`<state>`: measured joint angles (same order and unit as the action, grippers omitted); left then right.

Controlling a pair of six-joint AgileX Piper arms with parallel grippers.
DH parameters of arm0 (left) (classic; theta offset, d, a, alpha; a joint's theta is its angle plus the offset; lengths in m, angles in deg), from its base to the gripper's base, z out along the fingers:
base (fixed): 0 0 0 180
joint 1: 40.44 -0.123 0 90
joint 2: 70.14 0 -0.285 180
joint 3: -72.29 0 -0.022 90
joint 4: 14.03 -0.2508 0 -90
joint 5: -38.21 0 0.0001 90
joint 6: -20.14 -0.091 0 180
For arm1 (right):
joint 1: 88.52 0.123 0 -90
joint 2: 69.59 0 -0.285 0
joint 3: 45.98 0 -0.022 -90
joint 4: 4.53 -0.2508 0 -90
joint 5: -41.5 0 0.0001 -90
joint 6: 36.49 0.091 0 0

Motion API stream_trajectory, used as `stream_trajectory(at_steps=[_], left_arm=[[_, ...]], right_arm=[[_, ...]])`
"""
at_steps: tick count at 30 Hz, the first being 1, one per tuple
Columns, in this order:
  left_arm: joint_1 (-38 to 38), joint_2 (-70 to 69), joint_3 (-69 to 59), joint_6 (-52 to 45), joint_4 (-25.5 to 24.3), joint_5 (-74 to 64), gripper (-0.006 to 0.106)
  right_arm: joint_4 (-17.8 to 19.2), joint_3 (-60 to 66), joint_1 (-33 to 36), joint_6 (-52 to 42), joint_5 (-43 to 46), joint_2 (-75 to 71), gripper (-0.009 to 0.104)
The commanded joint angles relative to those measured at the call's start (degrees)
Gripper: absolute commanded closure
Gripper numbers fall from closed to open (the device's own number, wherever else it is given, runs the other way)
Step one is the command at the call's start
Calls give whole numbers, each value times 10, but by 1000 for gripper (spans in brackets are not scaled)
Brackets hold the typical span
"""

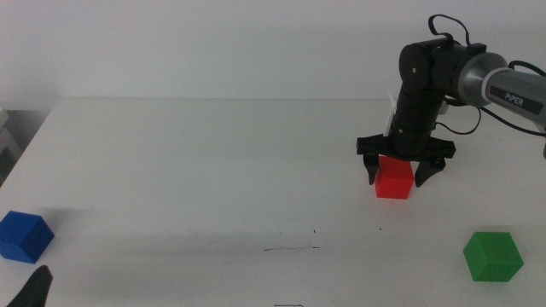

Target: Stack red cubes first, then green, then blue cubes in a specific spot.

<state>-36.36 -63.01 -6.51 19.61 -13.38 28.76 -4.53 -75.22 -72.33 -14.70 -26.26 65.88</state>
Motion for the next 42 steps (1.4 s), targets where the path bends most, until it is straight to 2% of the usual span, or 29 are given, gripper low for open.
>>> stream_trajectory(at_steps=[1, 9, 10, 25, 42], left_arm=[[-1, -15, 0, 5, 6, 43, 13], [-1, -15, 0, 5, 6, 43, 13], [-1, -15, 0, 5, 6, 43, 13], [-1, -15, 0, 5, 6, 43, 13], [-1, -15, 0, 5, 6, 43, 13]], right_arm=[[7, -18, -4, 4, 2, -36, 32], [7, -18, -4, 6, 2, -36, 67], [7, -18, -4, 13, -4, -37, 84], [10, -18, 27, 63, -64, -99, 86], [16, -18, 146, 134, -64, -114, 86]])
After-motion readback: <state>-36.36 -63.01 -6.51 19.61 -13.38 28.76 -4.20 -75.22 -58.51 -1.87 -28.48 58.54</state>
